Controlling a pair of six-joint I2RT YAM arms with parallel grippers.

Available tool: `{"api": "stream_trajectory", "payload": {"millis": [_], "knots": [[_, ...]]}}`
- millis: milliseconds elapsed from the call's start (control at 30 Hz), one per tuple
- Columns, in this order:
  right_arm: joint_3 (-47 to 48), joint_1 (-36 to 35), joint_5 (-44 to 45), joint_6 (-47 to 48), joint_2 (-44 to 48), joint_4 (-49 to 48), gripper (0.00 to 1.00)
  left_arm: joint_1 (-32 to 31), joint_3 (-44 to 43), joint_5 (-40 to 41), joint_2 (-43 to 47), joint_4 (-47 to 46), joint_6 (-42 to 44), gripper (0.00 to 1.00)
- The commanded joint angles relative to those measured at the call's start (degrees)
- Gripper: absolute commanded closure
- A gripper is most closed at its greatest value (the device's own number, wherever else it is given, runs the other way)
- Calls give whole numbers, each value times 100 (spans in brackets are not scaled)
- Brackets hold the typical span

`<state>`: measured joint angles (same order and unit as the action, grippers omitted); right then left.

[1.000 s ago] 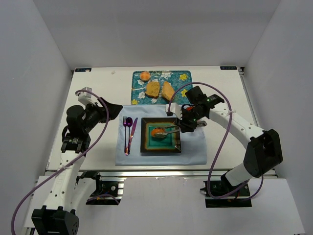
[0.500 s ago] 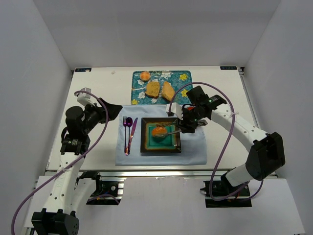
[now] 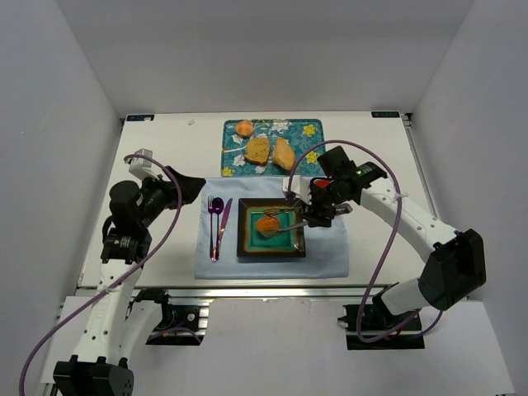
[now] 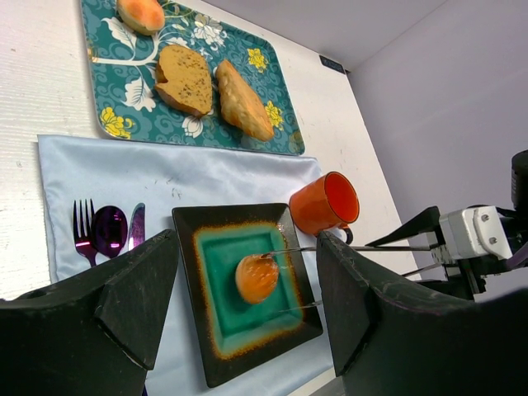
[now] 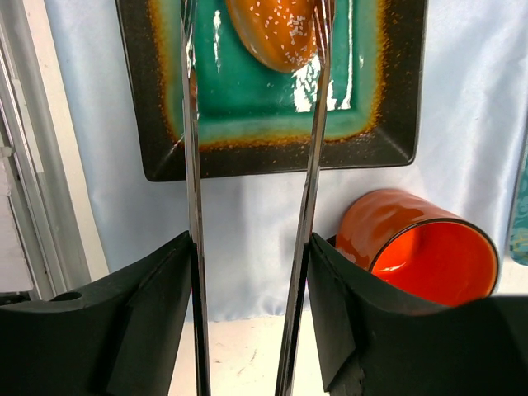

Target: Place the bread

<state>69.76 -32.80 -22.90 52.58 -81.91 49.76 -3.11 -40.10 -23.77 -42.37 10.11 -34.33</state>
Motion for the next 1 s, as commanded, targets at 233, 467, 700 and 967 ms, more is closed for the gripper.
{"api": "stream_trajectory", "payload": {"millis": [233, 467, 700, 967], "knots": [[336, -25, -479, -133, 201, 34, 44, 4, -42, 57, 71, 9, 49, 23], [767, 142, -777, -598, 131, -80, 48, 4, -86, 4, -25, -62, 49, 23], [1215, 941, -1235, -1627, -141, -554, 59, 4, -104, -31, -78, -106, 49, 23], [1576, 2039, -1367, -2611, -475, -1108, 71, 13, -86, -49, -96, -132, 49, 23]]}}
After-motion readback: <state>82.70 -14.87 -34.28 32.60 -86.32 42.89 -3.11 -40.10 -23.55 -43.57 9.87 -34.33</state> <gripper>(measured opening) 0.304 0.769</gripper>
